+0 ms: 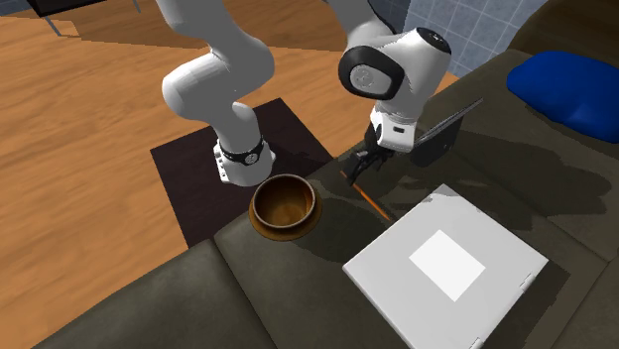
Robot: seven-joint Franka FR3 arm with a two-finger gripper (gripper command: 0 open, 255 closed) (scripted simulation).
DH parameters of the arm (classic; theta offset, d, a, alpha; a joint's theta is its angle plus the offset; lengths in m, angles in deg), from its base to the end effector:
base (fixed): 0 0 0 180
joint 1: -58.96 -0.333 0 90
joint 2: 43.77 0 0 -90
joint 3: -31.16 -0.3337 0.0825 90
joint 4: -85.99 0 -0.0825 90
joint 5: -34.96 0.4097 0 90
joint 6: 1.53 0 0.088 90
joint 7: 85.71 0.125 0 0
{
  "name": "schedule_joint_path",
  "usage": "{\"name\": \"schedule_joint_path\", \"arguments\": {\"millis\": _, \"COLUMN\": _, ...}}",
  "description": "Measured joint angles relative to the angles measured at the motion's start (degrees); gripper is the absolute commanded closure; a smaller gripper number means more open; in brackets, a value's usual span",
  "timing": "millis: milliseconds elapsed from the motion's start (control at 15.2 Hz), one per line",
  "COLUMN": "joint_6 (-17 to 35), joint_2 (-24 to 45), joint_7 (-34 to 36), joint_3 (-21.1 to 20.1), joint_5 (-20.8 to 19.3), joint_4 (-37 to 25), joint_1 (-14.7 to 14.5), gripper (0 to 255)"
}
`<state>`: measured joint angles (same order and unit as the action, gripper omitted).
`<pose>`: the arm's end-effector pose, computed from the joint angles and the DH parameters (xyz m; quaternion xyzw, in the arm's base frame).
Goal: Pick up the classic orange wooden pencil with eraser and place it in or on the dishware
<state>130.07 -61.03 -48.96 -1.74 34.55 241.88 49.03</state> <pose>0.2924 0.2462 0.2716 0.9923 0.0381 -0.0128 0.1176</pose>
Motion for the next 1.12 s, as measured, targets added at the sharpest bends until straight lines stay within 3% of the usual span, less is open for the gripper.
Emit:
{"name": "schedule_joint_path", "arguments": {"millis": 462, "joint_6": 6.0, "joint_2": 4.7, "joint_7": 2.8, "joint_3": -1.3, "joint_5": -3.5, "joint_4": 1.8, "joint_1": 1.9, "gripper": 0}}
{"name": "schedule_joint_path", "arguments": {"millis": 858, "joint_6": 6.6, "joint_2": 5.2, "joint_7": 3.1, "joint_3": -1.4, "joint_5": -3.9, "joint_4": 1.9, "joint_1": 2.1, "gripper": 0}}
{"name": "schedule_joint_path", "arguments": {"millis": 924, "joint_6": 6.6, "joint_2": 5.2, "joint_7": 3.1, "joint_3": -1.4, "joint_5": -3.9, "joint_4": 1.9, "joint_1": 2.1, "gripper": 255}}
{"name": "schedule_joint_path", "arguments": {"millis": 1122, "joint_6": 6.6, "joint_2": 5.2, "joint_7": 3.1, "joint_3": -1.4, "joint_5": -3.9, "joint_4": 1.9, "joint_1": 2.1, "gripper": 255}}
